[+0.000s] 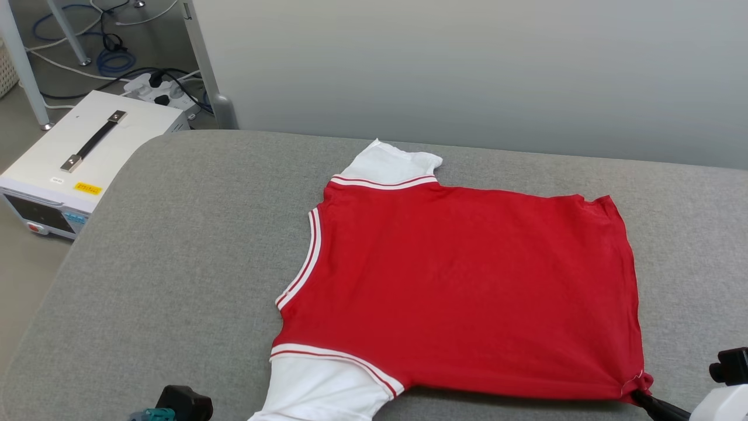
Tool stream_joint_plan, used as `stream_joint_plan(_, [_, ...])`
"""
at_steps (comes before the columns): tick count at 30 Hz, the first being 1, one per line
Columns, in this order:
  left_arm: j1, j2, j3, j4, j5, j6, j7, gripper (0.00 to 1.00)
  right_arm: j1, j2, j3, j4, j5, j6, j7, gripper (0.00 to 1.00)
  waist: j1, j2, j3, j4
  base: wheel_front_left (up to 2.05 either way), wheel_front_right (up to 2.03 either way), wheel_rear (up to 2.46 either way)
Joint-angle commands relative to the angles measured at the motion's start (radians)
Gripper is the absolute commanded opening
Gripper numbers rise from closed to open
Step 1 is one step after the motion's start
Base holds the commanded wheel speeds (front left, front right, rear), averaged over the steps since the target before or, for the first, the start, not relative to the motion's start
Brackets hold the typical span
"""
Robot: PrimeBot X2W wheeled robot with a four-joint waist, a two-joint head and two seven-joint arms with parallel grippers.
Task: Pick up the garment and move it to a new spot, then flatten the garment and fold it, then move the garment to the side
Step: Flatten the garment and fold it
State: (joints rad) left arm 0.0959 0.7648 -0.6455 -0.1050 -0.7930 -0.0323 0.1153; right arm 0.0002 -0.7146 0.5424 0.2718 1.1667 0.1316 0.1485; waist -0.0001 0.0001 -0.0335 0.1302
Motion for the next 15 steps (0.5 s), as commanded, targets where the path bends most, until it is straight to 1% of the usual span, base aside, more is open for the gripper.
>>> stream_joint_plan(1, [0.008, 0.013, 0.004, -0.01, 0.005, -0.002, -0.002, 0.0, 0.019, -0.009, -0.017, -0.017, 0.008, -0.001, 0.008, 0.0, 0.0001, -0.0001, 0.001, -0.001, 0.0, 0.0, 0.0])
stream_joint_plan(7, [-0.044, 0.009, 0.034, -0.033, 0.025, 0.009, -0.029, 0.0, 0.039, -0.012, -0.1, -0.092, -0.017, -0.001, 0.031, 0.0, 0.0001, -0.0001, 0.024, -0.011, 0.0, 0.0, 0.0])
stream_joint_plan(15, [-0.201, -0.026, 0.054, -0.011, 0.051, -0.005, -0.011, 0.0, 0.006, 0.037, -0.22, -0.152, -0.082, -0.001, 0.084, 0.0, 0.0001, -0.0001, 0.084, -0.033, 0.0, 0.0, 0.0])
